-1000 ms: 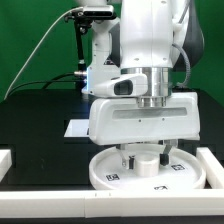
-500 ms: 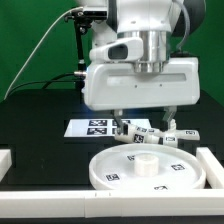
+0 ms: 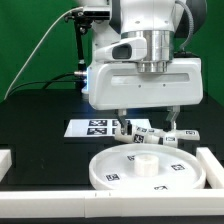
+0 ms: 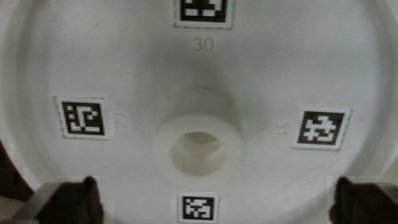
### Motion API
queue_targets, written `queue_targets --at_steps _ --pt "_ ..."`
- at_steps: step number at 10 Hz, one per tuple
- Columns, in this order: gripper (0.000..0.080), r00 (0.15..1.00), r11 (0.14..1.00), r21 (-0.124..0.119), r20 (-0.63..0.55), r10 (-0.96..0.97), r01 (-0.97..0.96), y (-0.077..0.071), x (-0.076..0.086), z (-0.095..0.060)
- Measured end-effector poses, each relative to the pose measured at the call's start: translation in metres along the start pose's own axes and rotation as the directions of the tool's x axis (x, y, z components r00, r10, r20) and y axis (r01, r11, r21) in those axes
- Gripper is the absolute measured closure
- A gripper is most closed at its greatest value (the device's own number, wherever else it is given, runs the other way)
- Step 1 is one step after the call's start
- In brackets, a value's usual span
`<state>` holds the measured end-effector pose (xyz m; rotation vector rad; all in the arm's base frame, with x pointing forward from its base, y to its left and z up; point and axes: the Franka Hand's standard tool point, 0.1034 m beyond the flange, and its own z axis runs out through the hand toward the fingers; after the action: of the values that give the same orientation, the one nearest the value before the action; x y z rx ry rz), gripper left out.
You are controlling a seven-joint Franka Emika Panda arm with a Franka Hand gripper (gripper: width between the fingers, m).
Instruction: Assemble round table
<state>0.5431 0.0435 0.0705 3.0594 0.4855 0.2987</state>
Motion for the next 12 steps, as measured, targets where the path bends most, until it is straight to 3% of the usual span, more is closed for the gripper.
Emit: queue_targets --at_steps 3,5,9,12 --pt "0.015 0.999 1.0 0.014 0.024 -0.023 0.023 -0.02 -0.033 -0.013" --pt "0.015 0.988 0.989 -0.007 -0.027 -0.15 0.149 -0.014 -0.034 -0.015" --pt "0.015 0.938 0.938 -0.002 -0.007 -0.347 0.347 -0.015 -0.041 -0.009" --pt "0.015 0.889 0.89 0.042 0.053 -0.455 0.453 -0.028 -0.091 0.0"
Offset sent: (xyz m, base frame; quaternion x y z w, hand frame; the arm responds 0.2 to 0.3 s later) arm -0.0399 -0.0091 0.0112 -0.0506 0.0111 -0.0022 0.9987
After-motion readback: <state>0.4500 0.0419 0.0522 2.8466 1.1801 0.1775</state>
